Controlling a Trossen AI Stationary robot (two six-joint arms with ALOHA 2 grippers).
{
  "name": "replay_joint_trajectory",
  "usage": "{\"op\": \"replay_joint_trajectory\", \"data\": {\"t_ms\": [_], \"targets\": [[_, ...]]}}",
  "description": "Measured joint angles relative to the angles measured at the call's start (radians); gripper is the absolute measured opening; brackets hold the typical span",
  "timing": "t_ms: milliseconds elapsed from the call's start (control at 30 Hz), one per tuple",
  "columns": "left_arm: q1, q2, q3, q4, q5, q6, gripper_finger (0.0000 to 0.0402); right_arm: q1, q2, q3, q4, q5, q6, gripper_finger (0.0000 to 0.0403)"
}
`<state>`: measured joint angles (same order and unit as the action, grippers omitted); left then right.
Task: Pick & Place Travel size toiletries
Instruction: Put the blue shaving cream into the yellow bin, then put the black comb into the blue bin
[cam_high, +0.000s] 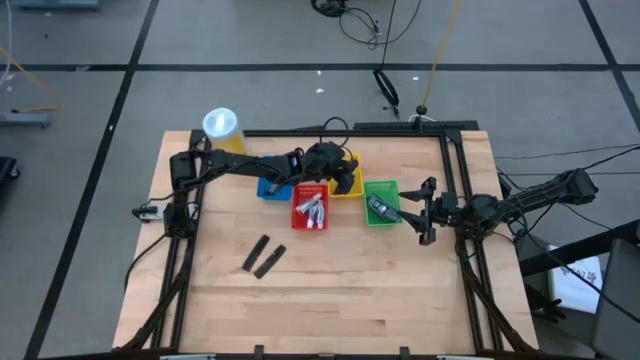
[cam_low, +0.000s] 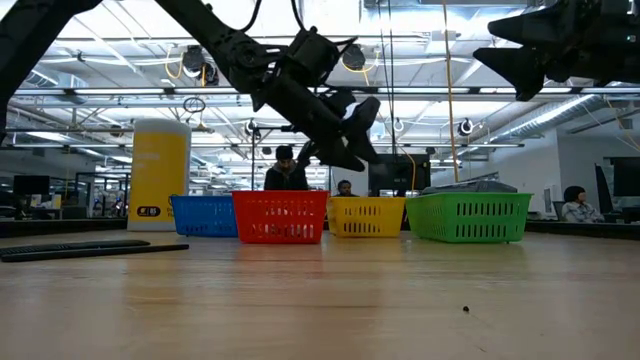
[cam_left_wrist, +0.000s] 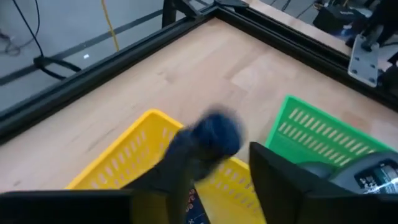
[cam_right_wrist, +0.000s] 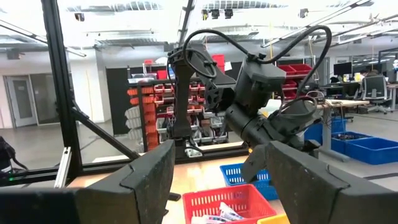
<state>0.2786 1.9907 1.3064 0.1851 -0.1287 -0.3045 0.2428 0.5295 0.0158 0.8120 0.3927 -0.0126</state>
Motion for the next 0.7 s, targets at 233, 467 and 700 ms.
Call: {"op": "replay_joint_trajectory", "data": {"t_ms": [233, 467, 700], "targets": [[-0.01, -0.052, 0.0, -0.046, 0.015, 0.192, 0.0232, 0.0, 0.0, 0.0, 0.0, 0.0, 0.0, 0.0242], [-0.094, -0.263, 0.0, -0.315, -0.06, 0.374, 0.0241, 0.0, 0.002, 0.0, -0.001, 0.0, 0.0, 0.0242], [-0.256, -0.483, -0.038, -0.817, -0.161, 0.134, 0.0241, 0.0, 0.002, 0.0, -0.001, -0.001, -0.029, 0.0242]]}}
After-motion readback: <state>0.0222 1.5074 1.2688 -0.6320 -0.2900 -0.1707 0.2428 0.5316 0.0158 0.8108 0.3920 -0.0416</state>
